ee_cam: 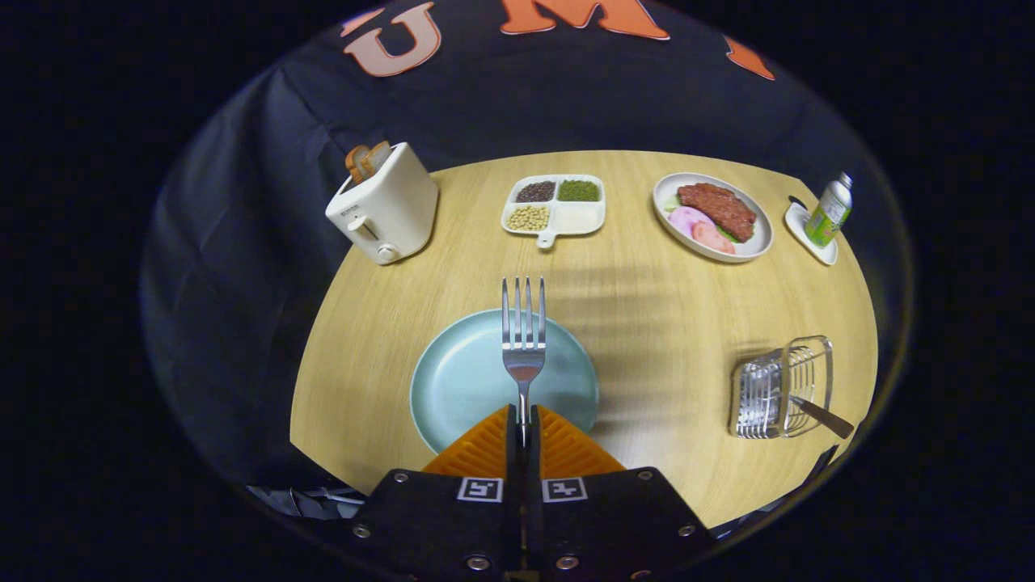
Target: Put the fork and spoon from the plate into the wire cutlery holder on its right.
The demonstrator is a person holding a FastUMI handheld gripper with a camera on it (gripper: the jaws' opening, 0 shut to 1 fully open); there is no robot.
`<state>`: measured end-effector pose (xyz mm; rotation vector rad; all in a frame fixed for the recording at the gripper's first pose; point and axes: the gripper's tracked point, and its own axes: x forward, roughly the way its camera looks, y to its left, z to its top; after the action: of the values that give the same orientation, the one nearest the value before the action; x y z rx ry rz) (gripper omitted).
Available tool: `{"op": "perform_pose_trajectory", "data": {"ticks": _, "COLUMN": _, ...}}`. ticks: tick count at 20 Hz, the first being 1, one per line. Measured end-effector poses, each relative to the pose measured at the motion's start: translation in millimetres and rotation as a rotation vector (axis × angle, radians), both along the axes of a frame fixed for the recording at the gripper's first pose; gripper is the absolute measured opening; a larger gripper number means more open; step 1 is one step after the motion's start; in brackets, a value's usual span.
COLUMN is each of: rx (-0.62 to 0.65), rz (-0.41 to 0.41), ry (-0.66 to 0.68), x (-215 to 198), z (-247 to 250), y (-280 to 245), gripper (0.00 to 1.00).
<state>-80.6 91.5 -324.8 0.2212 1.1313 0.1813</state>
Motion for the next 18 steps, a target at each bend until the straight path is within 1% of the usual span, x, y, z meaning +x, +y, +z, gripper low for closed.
{"op": "perform_pose_trajectory", "data": {"ticks": 2, "rx": -0.008, "rz": -0.062, "ry": -0.026, "x": -5, "z": 10, "y": -32, "gripper": 0.03}}
{"op": "perform_pose_trajectory", "data": {"ticks": 6, "rx": -0.074, "rz": -0.163, "ry": -0.049, "x": -16, "z": 18, "y": -104, "gripper": 0.03}}
{"op": "perform_pose_trajectory", "data": {"ticks": 9, "rx": -0.112, "rz": -0.216, "ry": -0.042, "x": -26, "z": 19, "y": -150, "gripper": 0.03}}
{"op": "perform_pose_trajectory", "data": {"ticks": 12, "rx": -0.147, "rz": -0.240, "ry": -0.003, "x": -39, "z": 13, "y": -185, "gripper": 0.03}}
{"op": "perform_pose_trajectory", "data": {"ticks": 15, "rx": -0.176, "rz": -0.201, "ry": 0.060, "x": -52, "z": 0, "y": -198, "gripper": 0.03}}
{"op": "perform_pose_trajectory", "data": {"ticks": 18, "rx": -0.196, "rz": -0.174, "ry": 0.089, "x": -53, "z": -11, "y": -203, "gripper": 0.04}}
